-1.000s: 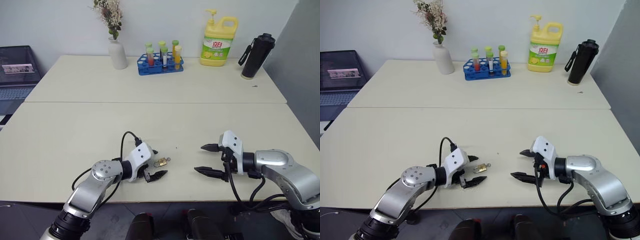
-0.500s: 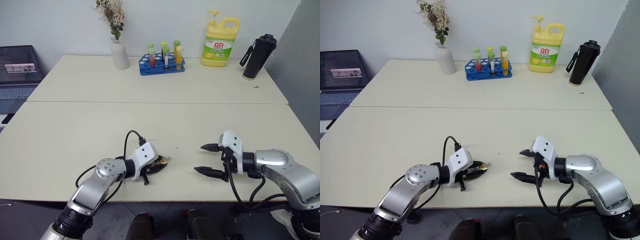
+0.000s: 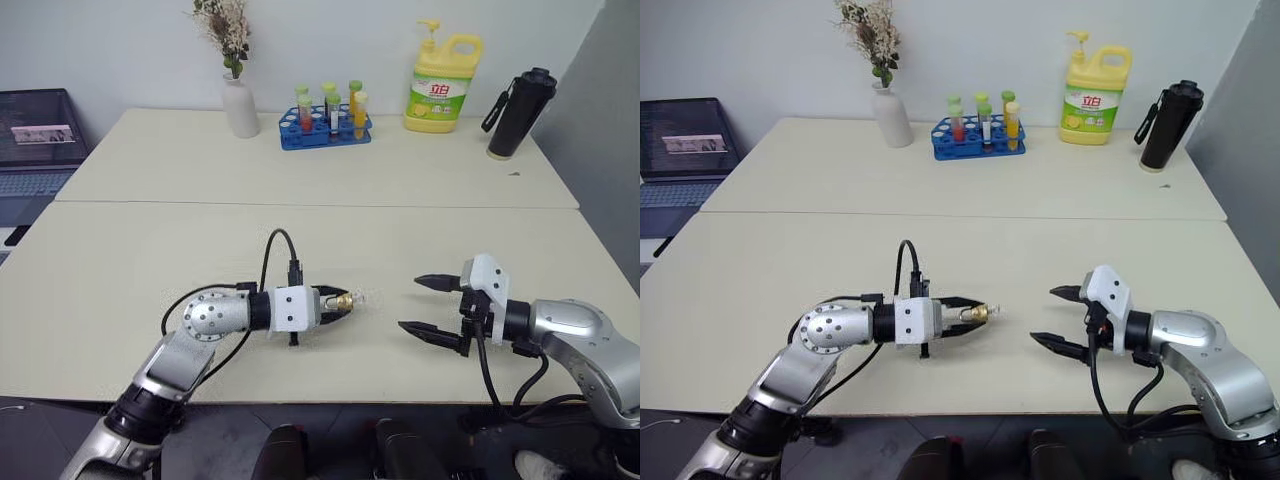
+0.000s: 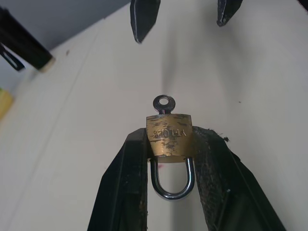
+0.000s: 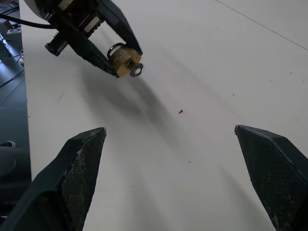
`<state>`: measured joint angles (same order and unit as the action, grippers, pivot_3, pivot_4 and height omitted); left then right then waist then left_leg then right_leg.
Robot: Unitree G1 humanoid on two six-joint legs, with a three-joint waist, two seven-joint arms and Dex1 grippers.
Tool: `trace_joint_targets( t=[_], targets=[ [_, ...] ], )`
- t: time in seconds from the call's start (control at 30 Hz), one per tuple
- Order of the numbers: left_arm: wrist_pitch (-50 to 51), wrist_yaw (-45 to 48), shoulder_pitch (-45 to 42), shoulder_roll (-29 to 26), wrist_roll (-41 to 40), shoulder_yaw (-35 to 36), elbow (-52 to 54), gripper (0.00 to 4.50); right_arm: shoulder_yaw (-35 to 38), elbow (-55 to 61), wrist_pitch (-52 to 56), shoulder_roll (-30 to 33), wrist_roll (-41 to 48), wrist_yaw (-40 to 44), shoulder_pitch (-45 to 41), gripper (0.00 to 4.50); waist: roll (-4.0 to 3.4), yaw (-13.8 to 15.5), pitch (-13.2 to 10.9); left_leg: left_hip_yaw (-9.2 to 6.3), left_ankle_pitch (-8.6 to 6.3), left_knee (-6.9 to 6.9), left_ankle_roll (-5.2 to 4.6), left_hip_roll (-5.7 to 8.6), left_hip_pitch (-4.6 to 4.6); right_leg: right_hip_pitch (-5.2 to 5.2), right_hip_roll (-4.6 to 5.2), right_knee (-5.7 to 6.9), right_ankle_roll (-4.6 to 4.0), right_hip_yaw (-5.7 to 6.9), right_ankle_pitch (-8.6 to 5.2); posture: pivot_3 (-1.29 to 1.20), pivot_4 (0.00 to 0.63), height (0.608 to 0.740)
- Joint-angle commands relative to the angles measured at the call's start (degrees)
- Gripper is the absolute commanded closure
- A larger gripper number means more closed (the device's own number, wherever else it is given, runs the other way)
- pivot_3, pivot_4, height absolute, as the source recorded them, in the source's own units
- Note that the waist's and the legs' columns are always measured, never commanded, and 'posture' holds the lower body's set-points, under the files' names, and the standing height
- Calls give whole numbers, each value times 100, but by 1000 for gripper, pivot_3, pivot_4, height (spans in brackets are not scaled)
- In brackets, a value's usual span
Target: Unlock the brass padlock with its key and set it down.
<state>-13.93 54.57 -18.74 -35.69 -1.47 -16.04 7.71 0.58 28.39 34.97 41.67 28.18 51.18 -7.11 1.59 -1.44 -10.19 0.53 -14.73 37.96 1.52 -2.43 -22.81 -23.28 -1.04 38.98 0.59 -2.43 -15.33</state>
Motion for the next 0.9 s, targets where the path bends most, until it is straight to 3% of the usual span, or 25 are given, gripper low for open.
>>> trace_joint_targets(
  t=[0.03,0.13,0.3,0.9],
  targets=[
    [-1813,-152,-407,-37,572,-65,-564,3536,164,248,130,-14,391,53,-38,0,0,-7,0,0,0,0,0,-1,0,-1,0,0,0,0,0,0,150,740],
    [-3267,-398,-693,-63,1004,-99,-1148,3536,183,403,608,-44,880,-14,-112,0,0,-3,0,0,0,0,0,-3,-1,-1,0,0,-2,3,1,0,150,740],
    [-4212,-1010,-820,-13,1459,137,-1423,3536,114,569,1206,-99,1498,-194,-138,0,1,-4,0,2,0,0,0,-4,-2,0,4,0,-1,0,1,0,150,740],
    [-4337,-1894,-681,-231,1969,164,-1144,3536,-103,-215,1934,-967,2111,-694,-952,0,0,-11,0,2,0,1,0,-5,-1,0,4,2,2,5,2,0,150,740]
  ],
)
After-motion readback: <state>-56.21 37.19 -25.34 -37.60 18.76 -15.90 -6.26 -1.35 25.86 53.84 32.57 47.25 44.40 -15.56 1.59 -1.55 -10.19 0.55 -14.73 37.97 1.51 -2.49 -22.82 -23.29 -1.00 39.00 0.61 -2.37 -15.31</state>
